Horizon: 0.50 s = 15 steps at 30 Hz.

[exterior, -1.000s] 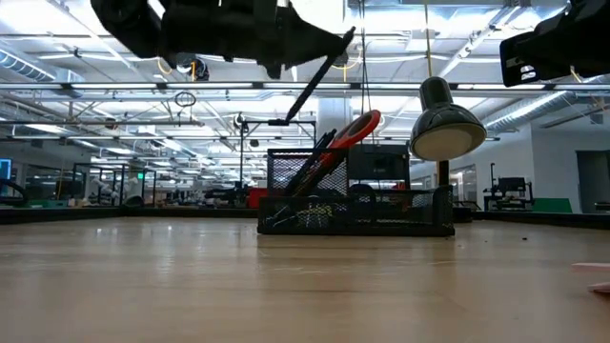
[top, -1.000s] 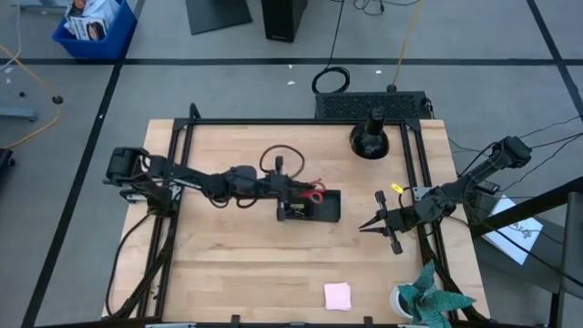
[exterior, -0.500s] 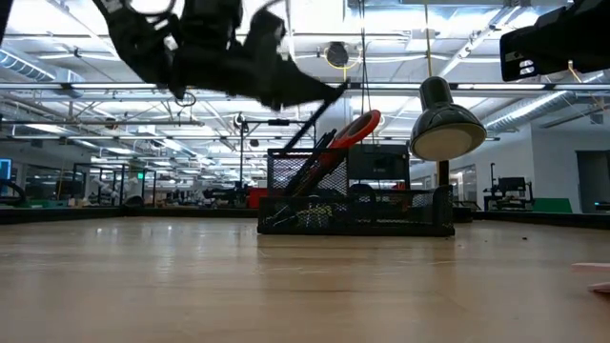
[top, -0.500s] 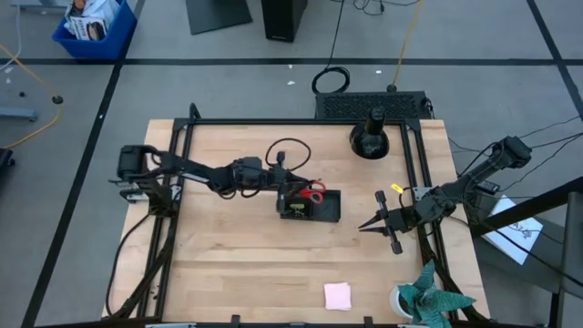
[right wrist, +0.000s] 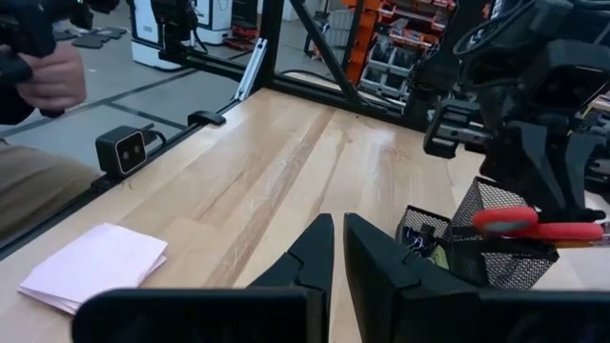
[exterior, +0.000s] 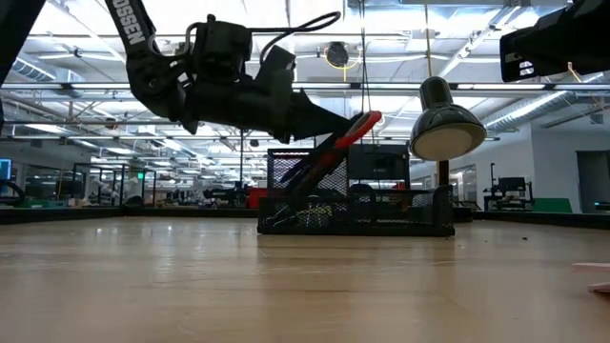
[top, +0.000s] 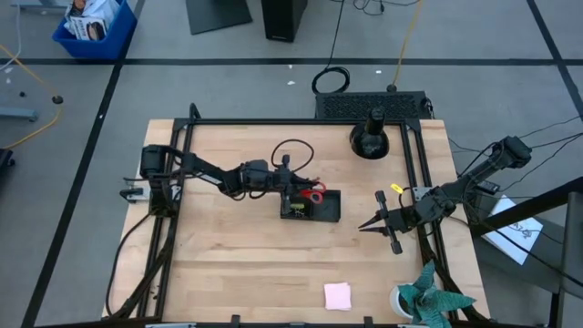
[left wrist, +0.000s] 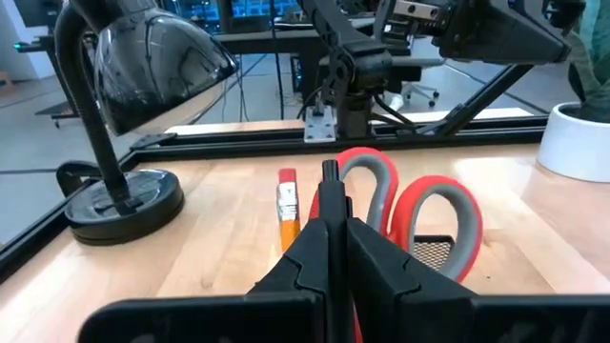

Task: Pick and place office supplies into organizer
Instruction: Put the black pen into the black desk organizer, then put the pink sticky notes into the black desk organizer

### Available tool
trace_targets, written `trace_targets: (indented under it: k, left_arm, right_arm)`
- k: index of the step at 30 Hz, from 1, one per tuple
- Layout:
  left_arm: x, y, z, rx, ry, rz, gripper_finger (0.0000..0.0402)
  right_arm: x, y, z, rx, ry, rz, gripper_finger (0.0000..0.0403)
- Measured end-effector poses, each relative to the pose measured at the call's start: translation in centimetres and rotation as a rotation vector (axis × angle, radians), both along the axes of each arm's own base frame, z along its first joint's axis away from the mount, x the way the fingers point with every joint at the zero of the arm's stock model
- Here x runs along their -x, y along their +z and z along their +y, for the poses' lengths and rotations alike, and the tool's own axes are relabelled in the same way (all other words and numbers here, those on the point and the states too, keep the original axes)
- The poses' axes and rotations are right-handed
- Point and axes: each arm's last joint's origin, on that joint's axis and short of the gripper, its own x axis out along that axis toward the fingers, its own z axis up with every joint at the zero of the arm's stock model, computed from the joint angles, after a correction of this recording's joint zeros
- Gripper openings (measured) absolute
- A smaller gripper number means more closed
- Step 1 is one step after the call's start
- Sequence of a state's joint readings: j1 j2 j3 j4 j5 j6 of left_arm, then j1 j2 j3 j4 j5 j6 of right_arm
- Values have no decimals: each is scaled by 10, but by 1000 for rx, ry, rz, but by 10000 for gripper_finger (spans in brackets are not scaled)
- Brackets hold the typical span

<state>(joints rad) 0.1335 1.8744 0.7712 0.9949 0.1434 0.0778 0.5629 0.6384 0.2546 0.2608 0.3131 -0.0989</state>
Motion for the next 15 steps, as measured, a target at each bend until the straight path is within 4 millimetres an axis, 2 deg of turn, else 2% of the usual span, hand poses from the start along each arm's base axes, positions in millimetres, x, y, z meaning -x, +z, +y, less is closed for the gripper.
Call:
trace_targets:
  k: [6,15]
  left_arm:
    - [-1,6,-12,-76,-43,-44,18]
    - [0,7,-11,-80,-8,-58,0]
  right_arm:
    - [0,-1,0,1,0,5,20]
    - [0,-1,0,-29,-6,20,20]
